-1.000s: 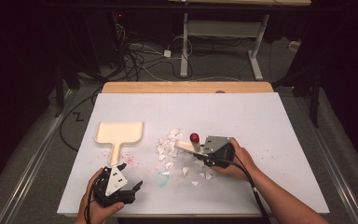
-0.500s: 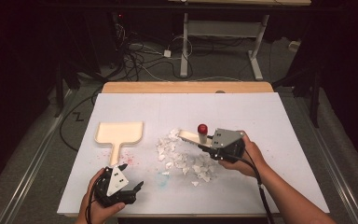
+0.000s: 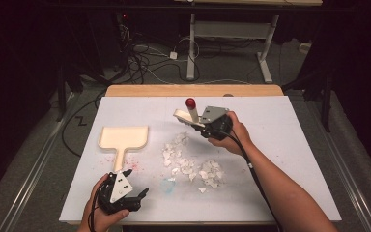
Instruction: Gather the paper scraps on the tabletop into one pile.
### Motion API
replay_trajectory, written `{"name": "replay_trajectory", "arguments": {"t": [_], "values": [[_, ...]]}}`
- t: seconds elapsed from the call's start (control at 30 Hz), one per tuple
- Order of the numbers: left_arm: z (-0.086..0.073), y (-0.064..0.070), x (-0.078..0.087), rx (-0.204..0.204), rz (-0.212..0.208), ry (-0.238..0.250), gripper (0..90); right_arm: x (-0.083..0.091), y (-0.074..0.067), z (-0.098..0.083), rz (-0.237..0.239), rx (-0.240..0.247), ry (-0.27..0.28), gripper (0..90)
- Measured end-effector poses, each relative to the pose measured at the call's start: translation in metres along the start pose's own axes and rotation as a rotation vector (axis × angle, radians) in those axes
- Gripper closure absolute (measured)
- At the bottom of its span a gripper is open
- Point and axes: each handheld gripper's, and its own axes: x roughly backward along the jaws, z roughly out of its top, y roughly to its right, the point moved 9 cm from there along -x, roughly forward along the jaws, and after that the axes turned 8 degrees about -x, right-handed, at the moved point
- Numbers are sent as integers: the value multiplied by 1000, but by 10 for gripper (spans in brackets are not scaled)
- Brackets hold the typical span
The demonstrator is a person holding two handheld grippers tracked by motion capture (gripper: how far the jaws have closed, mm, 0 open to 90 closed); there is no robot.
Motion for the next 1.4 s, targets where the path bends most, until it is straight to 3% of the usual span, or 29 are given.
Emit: {"name": "replay_trajectory", "arguments": {"t": [0.17,0.2,0.23,0.3,0.4,0.47,0.6,0.67,0.83,0.9,1.0,1.23,1.3,1.4], "values": [[-3,-1,-1,31,-10,-5,204,-38,-2,0,37,11,-23,678],[-3,-1,-2,35,-13,-7,204,-38,-2,0,37,11,-23,678],[-4,0,-3,37,-19,-14,203,-49,-9,0,62,10,-35,678],[-5,1,-4,36,-22,-24,204,-53,-13,0,82,15,-36,678],[-5,7,-5,20,-28,-36,203,-59,-31,-3,147,30,-42,678],[-5,8,-6,17,-30,-39,204,-59,-39,-4,164,65,-51,678],[-6,9,-5,15,-29,-42,204,-50,-55,-7,250,89,-34,676],[-6,9,-5,16,-28,-42,204,-43,-63,-13,281,125,-24,672],[-6,9,-4,15,-25,-44,204,-22,-75,-25,334,189,-15,669],[-6,10,-4,12,-27,-48,203,-18,-78,-27,348,179,-13,669],[-6,11,-3,7,-28,-49,203,-1,-88,-36,405,191,-3,667],[-7,12,-4,-2,-31,-59,204,27,-98,-51,437,188,29,667],[-7,13,-4,-3,-32,-58,204,34,-98,-52,434,186,32,671],[-4,14,-4,-4,-40,-49,204,44,-95,-51,400,222,34,677]]}}
